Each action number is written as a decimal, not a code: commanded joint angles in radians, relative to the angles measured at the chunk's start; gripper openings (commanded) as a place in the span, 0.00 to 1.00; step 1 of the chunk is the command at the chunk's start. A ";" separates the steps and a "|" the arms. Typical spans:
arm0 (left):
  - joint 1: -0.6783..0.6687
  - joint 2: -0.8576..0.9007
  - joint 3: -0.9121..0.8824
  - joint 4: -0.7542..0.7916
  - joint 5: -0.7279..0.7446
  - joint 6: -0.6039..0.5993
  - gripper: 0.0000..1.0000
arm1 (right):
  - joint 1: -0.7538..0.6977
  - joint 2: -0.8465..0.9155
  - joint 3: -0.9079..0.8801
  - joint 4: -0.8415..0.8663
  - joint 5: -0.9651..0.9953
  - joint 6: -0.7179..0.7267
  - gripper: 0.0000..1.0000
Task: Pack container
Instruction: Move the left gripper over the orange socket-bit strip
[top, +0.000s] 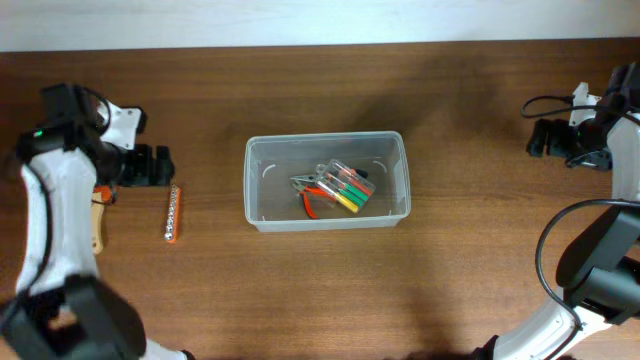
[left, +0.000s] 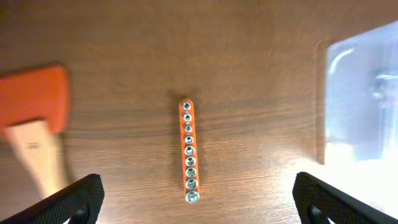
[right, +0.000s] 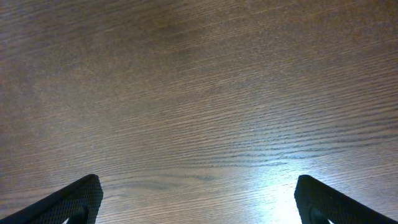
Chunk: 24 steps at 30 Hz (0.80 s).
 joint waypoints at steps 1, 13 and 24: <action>0.005 0.083 0.023 -0.004 0.022 0.018 0.99 | -0.002 0.001 -0.003 0.000 -0.010 0.005 0.99; 0.005 0.169 0.023 -0.005 -0.156 -0.152 0.99 | -0.002 0.001 -0.003 0.000 -0.010 0.005 0.99; 0.005 0.169 0.021 -0.008 -0.149 -0.122 0.99 | -0.002 0.001 -0.003 0.000 -0.010 0.005 0.99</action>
